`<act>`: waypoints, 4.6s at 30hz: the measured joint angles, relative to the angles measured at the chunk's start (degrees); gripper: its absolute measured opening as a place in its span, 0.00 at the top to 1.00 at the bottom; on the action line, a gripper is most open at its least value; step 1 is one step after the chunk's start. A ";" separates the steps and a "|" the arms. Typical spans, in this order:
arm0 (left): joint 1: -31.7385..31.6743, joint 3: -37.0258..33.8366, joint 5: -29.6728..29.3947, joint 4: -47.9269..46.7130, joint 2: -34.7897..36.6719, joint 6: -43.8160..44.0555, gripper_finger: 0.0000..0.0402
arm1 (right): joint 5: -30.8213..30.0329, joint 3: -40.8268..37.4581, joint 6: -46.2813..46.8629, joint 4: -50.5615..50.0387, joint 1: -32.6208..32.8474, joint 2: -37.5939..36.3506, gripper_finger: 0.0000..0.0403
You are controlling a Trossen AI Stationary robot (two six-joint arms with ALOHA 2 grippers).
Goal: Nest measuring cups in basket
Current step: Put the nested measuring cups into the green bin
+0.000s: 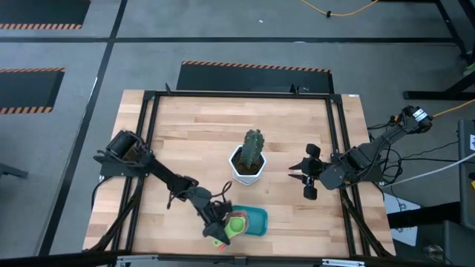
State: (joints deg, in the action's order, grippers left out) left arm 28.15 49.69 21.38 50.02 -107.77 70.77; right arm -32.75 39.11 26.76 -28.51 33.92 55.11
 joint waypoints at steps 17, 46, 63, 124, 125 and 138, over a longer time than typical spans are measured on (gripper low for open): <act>-3.16 0.00 5.17 -2.04 0.02 -3.96 0.80 | 0.00 0.00 0.00 0.00 0.01 0.00 0.72; -4.92 0.00 9.79 -1.50 -4.70 -0.46 0.79 | -0.01 0.00 0.00 0.04 -0.01 0.00 0.72; -4.94 0.00 9.47 -1.56 -4.70 -0.44 0.78 | 0.01 0.00 0.00 0.02 0.00 0.00 0.72; -5.38 0.00 15.28 -5.38 -4.59 6.42 0.67 | 0.02 0.00 -0.02 0.00 0.01 0.00 0.72; -5.38 0.00 15.73 -5.38 -4.59 7.03 0.67 | 0.02 0.00 -0.02 0.00 0.00 0.00 0.72; -5.40 0.00 18.28 -5.38 -4.59 8.34 0.67 | 0.02 -0.01 -0.02 0.03 0.00 0.00 0.72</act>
State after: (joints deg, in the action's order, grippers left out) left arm 22.74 49.69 39.66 44.64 -112.36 79.11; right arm -32.73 39.10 26.74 -28.48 33.92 55.11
